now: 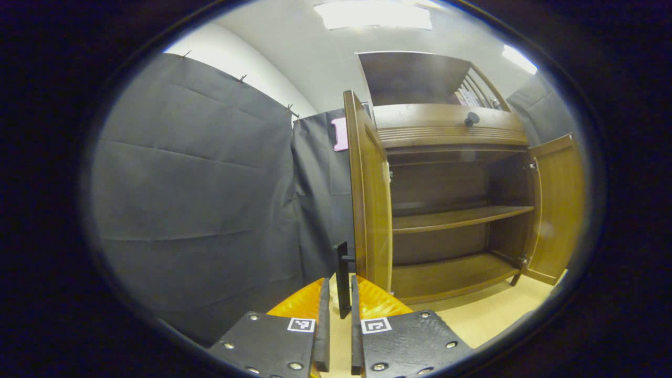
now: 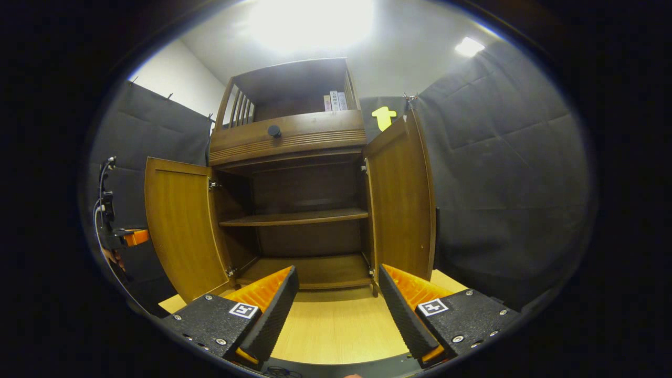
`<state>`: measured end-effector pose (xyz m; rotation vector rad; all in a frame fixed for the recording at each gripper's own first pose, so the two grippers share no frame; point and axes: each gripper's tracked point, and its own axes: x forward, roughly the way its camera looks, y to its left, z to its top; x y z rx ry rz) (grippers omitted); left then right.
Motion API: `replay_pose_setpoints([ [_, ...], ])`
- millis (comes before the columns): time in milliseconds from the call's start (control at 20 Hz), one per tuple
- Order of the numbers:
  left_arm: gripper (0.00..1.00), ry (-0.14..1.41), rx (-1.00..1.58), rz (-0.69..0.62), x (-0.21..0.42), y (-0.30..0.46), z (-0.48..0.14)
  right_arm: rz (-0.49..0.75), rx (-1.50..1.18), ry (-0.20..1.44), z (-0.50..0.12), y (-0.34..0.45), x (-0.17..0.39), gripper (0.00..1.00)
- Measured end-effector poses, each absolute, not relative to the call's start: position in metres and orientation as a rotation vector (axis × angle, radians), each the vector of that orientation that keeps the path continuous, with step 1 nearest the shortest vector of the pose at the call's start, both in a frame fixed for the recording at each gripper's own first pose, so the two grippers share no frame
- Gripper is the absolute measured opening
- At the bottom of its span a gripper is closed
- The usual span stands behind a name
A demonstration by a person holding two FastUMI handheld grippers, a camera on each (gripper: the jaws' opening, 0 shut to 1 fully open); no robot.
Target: Open the right door of the double-door shoe cabinet with the right hand, and open the left door with the left hand.
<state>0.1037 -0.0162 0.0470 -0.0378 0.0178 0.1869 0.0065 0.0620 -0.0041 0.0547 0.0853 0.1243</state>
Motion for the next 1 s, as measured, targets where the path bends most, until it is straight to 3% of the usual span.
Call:
replay_pose_setpoints([
  [350, 0.19, -0.038, -0.027, 0.084, 0.051, -0.078, 0.091, 0.118, 0.019, 0.031, 0.023, 0.049, -0.001, 0.94],
  [500, 0.14, -0.058, -0.015, 0.031, 0.031, -0.116, 0.109, 0.089, 0.010, 0.034, 0.024, 0.038, -0.011, 0.94],
  [600, 0.19, -0.071, -0.020, -0.006, 0.022, -0.140, 0.120, 0.083, 0.019, 0.029, 0.026, 0.037, -0.020, 0.94],
  [1000, 0.19, -0.040, 0.007, -0.065, -0.015, -0.188, 0.102, 0.094, 0.035, 0.056, 0.015, 0.026, -0.054, 0.94],
])
